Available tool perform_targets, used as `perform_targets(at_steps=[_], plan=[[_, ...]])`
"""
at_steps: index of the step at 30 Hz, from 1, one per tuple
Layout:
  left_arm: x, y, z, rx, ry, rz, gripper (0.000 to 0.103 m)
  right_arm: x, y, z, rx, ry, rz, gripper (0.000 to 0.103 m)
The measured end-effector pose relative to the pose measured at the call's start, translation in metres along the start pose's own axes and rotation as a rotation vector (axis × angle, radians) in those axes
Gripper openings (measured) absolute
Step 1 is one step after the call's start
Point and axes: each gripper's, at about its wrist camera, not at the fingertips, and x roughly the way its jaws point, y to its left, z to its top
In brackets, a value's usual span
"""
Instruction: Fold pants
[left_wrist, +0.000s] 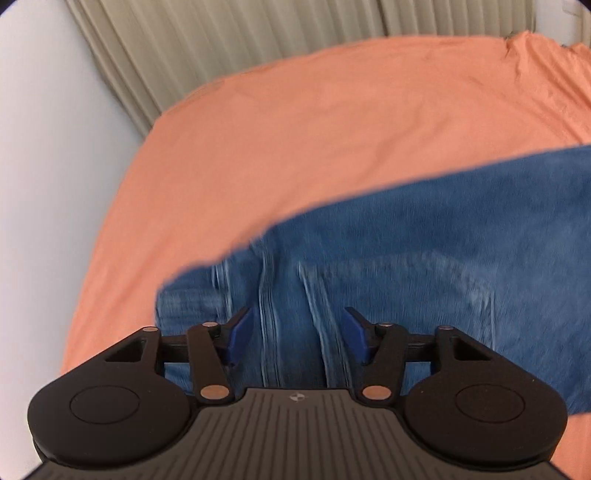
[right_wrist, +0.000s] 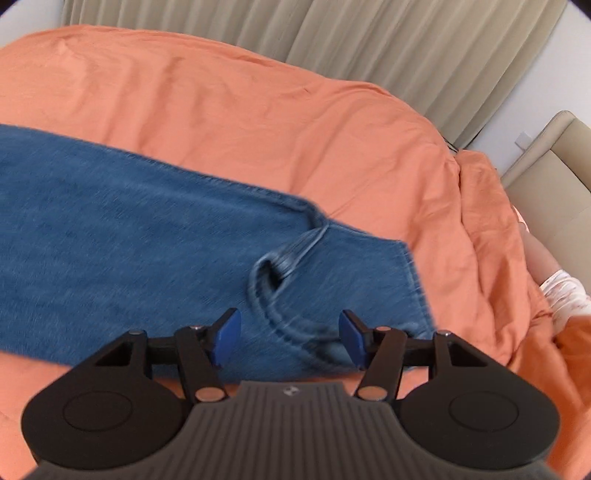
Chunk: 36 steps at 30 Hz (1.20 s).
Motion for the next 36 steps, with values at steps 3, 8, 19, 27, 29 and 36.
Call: perform_targets(at_steps=[3, 8, 19, 27, 29, 36], plan=[[0.007, 0.0, -0.006, -0.016, 0.037, 0.02, 0.063, 0.006, 0.008, -0.003, 0.015, -0.056, -0.038, 0.055], [0.013, -0.001, -0.009, -0.033, 0.048, 0.02, 0.063, 0.024, 0.004, 0.017, 0.034, -0.032, -0.068, 0.029], [0.026, -0.011, -0.01, -0.005, 0.049, 0.038, 0.063, 0.066, -0.077, 0.093, -0.017, 0.022, -0.241, 0.0], [0.032, -0.01, -0.007, 0.0, 0.051, 0.036, 0.065, 0.136, -0.095, 0.093, -0.049, 0.151, -0.286, 0.0], [0.031, -0.01, -0.007, 0.001, 0.051, 0.037, 0.066, 0.149, -0.09, 0.088, -0.054, 0.198, -0.275, 0.0], [0.024, -0.003, -0.009, -0.046, -0.009, 0.022, 0.067, 0.11, -0.128, 0.077, 0.117, 0.172, -0.269, 0.036]])
